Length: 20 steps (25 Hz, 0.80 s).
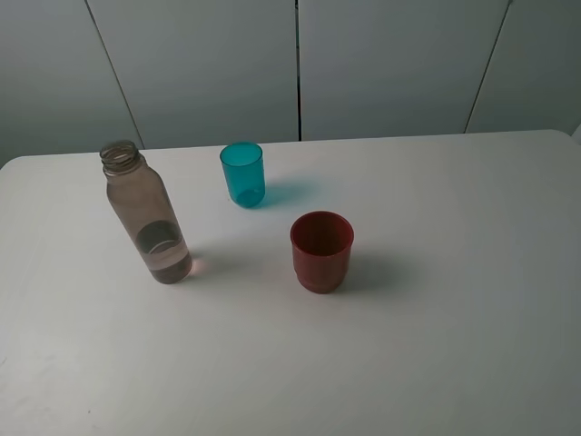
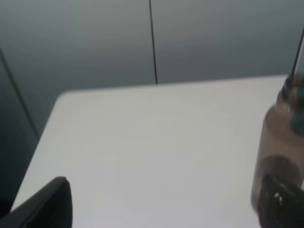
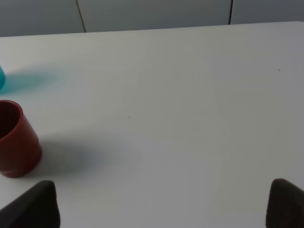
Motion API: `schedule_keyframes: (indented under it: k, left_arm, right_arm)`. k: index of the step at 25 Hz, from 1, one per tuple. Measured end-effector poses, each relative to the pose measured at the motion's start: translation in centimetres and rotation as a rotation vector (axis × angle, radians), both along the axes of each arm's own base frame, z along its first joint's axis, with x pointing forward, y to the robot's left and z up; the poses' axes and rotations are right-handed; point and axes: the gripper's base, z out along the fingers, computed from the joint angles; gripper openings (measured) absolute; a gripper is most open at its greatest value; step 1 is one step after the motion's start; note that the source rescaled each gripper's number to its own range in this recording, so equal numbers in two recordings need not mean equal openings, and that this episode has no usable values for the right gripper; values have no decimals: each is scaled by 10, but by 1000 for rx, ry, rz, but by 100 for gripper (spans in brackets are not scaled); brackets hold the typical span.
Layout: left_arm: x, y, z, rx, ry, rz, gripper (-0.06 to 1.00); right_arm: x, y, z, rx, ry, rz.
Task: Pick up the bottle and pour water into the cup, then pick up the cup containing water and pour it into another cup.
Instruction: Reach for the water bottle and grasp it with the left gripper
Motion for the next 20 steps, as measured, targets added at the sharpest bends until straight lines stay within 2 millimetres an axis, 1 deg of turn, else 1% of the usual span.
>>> schedule_keyframes:
  k: [4, 6, 8, 11, 13, 15, 16, 18, 20]
  left_arm:
    - [29, -4, 14, 82, -67, -69, 99]
    - [50, -5, 16, 91, -47, -88, 99]
    - [72, -7, 12, 98, 4, -120, 99]
    - [104, -14, 1, 93, 103, -191, 99]
    - [126, -23, -10, 52, 167, -245, 99]
    - [140, -32, -16, 5, 179, -274, 99]
    - [149, -38, -23, -11, 184, -288, 99]
    - [157, -48, -39, -9, 183, -310, 99]
    - [158, -63, -64, 11, 197, -361, 99]
  right_arm:
    - [0, 0, 0, 0, 0, 0]
    - [0, 0, 0, 0, 0, 0]
    - [0, 0, 0, 0, 0, 0]
    - [0, 0, 0, 0, 0, 0]
    - [0, 0, 0, -5, 0, 3]
    - [0, 0, 0, 0, 0, 0]
    - [0, 0, 0, -5, 0, 3]
    - [0, 0, 0, -5, 0, 3]
    - [0, 0, 0, -5, 0, 3]
